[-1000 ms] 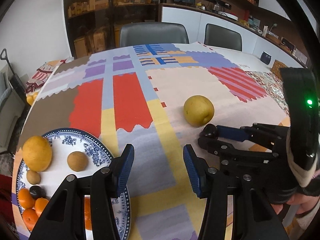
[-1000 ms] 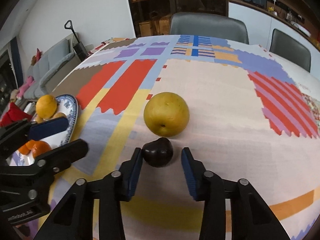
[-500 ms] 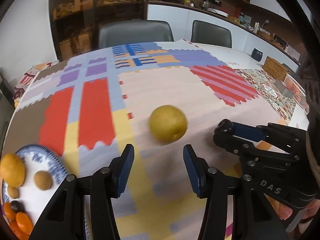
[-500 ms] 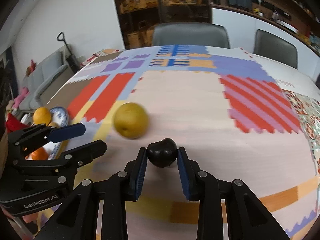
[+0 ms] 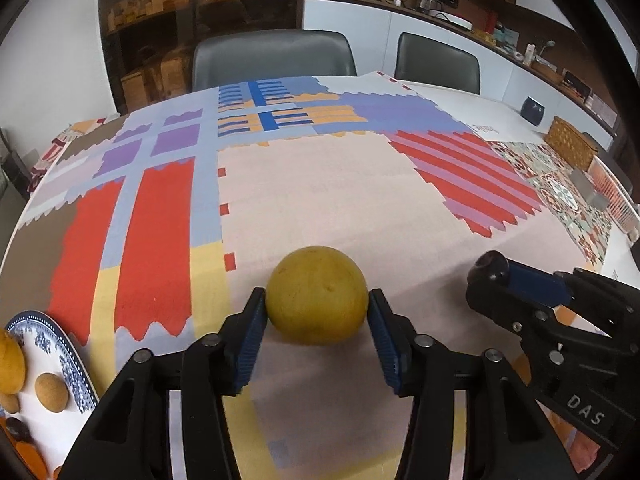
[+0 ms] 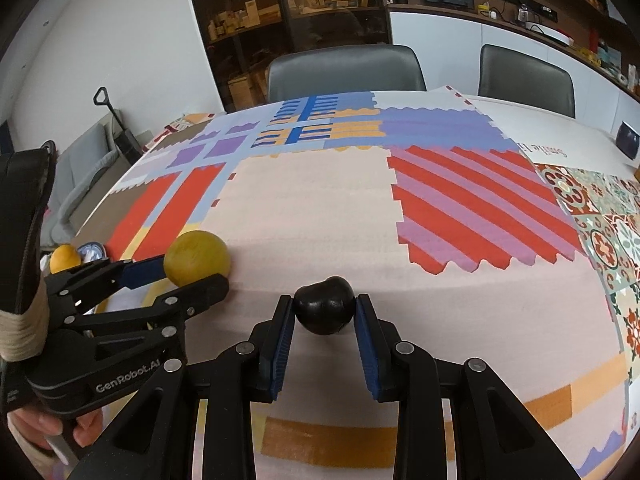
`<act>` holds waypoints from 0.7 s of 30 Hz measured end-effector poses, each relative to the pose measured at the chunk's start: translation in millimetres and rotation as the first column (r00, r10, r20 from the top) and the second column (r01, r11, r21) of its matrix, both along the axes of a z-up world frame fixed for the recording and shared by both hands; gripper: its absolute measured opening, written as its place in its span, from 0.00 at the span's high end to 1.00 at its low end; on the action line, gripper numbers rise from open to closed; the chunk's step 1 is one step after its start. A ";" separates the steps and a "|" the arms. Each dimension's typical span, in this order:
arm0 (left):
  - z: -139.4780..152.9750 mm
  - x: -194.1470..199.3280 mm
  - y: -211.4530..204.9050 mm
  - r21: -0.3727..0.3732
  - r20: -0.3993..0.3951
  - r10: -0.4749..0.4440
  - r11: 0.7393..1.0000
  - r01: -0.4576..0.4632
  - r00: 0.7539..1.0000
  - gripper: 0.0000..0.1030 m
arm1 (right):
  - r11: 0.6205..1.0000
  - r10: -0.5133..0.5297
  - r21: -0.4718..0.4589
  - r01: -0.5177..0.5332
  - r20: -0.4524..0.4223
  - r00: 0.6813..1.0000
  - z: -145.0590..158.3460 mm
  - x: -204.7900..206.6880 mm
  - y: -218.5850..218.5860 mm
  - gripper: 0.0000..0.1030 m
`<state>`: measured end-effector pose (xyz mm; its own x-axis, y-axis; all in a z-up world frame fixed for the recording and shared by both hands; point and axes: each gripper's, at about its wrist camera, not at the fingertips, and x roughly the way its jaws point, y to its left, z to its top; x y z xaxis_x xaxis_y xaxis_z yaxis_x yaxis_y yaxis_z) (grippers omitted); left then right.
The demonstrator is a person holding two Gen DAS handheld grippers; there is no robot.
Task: Organize fruits
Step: 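Carry the left gripper's pear onto the plate and open while the right gripper releases its plum there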
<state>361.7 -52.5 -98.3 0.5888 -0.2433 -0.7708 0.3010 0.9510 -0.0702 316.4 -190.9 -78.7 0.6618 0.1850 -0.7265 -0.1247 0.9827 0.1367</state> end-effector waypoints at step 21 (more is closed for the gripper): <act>34.3 -35.9 17.0 -0.008 0.048 0.032 0.999 -0.032 0.998 0.53 | 1.000 0.023 0.017 -0.024 0.062 0.998 28.1 -20.1 8.2 0.69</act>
<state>325.7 -35.5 -64.0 0.6325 -0.2291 -0.7399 0.2735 0.9598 -0.0634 296.3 -182.7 -50.5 0.7007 0.2138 -0.6807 -0.1568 0.9769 0.1455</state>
